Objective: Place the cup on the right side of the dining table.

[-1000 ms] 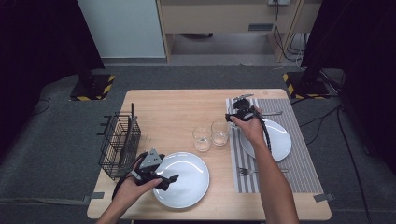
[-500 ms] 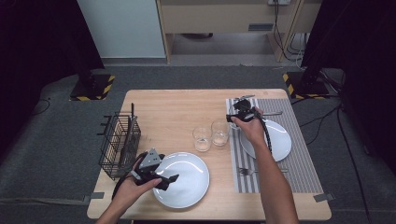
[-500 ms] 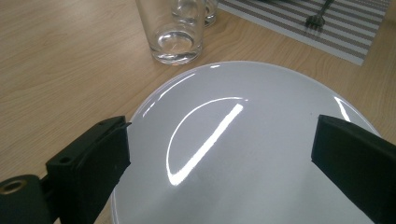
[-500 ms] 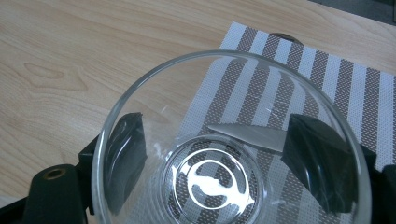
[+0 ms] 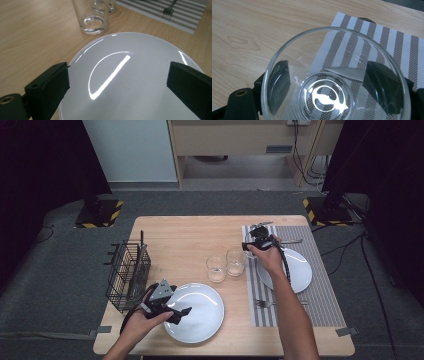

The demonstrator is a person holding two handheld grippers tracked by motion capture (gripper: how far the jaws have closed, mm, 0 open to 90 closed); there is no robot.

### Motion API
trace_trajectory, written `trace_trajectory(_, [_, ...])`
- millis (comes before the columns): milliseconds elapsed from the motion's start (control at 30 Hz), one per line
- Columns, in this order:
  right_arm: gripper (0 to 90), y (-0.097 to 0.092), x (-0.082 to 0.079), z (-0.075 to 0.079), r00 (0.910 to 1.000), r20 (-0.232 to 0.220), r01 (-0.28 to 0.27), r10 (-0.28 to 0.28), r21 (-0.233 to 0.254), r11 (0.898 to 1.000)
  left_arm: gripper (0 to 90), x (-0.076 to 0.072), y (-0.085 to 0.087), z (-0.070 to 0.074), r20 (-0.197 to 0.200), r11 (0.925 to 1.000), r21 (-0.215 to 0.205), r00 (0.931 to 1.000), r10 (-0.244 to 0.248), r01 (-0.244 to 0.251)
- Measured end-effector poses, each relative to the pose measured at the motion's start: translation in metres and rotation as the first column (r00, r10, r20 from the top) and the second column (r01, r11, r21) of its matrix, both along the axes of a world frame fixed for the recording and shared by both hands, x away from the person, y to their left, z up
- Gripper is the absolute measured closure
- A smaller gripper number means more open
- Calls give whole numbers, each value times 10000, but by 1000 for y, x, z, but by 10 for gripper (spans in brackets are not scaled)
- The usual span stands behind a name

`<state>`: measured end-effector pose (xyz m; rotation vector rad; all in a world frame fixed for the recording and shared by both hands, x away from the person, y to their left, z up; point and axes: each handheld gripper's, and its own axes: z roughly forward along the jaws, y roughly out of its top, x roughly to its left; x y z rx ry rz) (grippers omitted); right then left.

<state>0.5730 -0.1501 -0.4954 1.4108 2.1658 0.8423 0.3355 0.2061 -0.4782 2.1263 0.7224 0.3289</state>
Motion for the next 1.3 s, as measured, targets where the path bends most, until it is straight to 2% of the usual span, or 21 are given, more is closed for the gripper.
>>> trace_trajectory(833, [187, -2, 0, -1, 9999, -70, 113, -111, 227, 9997, 37, 0, 0, 1, 27, 10000, -1, 10000, -8, 8])
trace_trajectory(933, [169, -2, 0, 0, 9998, -89, 192, -188, 504, 9985, 37, 0, 0, 1, 30, 10000, 5, 10000, -11, 11])
trace_trajectory(1300, [100, -6, -2, 11, 9990, 279, 318, -348, 1022, 9943, 37, 0, -1, 0, 36, 10000, 65, 10000, -26, 26])
